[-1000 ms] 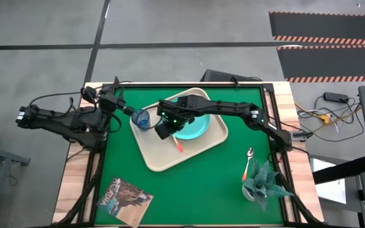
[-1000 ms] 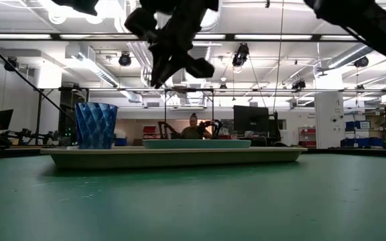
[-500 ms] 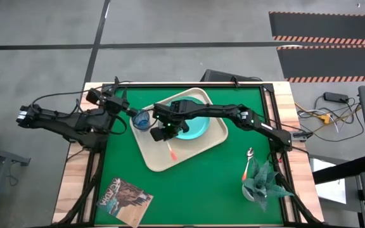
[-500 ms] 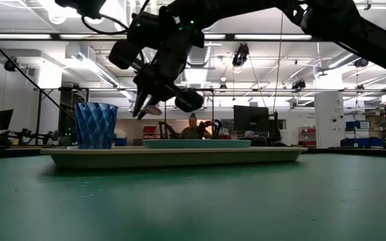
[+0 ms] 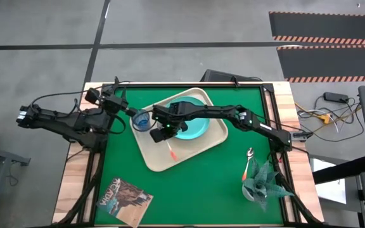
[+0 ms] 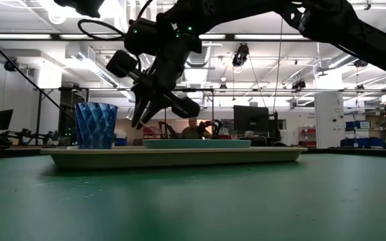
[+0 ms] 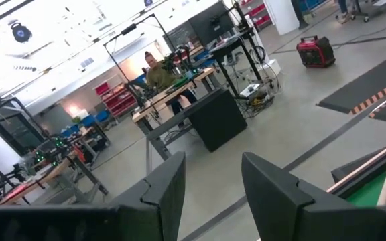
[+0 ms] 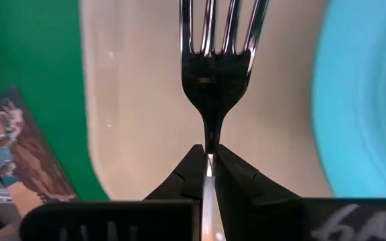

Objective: Pick and place plate/cup/fork/spoon on tray
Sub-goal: Put the orange fork on the white tray to the left of the blue plate

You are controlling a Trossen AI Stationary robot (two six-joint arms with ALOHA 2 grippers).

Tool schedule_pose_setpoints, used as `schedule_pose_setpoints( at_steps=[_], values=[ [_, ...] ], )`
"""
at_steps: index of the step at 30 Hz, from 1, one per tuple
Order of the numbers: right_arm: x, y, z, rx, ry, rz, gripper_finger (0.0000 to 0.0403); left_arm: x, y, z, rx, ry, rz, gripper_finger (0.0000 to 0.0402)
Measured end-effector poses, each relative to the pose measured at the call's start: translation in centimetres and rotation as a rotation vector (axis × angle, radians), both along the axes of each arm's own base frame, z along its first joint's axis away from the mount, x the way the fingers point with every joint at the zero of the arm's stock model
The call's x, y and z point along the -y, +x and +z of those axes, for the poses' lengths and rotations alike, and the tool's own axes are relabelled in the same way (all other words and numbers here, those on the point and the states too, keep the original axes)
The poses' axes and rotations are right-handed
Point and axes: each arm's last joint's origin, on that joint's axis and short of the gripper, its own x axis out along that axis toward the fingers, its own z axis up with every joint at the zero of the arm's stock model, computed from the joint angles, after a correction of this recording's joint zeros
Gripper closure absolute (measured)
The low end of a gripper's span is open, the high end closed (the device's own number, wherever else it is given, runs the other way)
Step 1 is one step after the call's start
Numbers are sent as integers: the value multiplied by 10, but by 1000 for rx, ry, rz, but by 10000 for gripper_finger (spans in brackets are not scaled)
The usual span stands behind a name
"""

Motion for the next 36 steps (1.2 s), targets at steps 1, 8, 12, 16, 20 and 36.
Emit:
schedule_pose_setpoints(
  at_steps=[1, 8, 12, 16, 20, 36],
  values=[
    [0, 1, 0, 15, -3, 2, 390, 0, 0, 0, -1, 0, 0, 269],
    [1, 6, 2, 69, -32, -3, 390, 0, 2, -1, -8, 2, 0, 269],
    [2, 8, -6, 57, -65, 4, 390, 0, 2, -1, -7, 1, 0, 269],
    [1, 11, -23, 28, -87, 16, 390, 0, 2, -1, -7, 1, 0, 269],
    [3, 12, -33, 10, -89, 24, 390, 0, 2, -1, -7, 1, 0, 269],
    [6, 15, -32, 27, -115, -42, 358, 1, 3, -2, -15, 3, -2, 269]
  ],
)
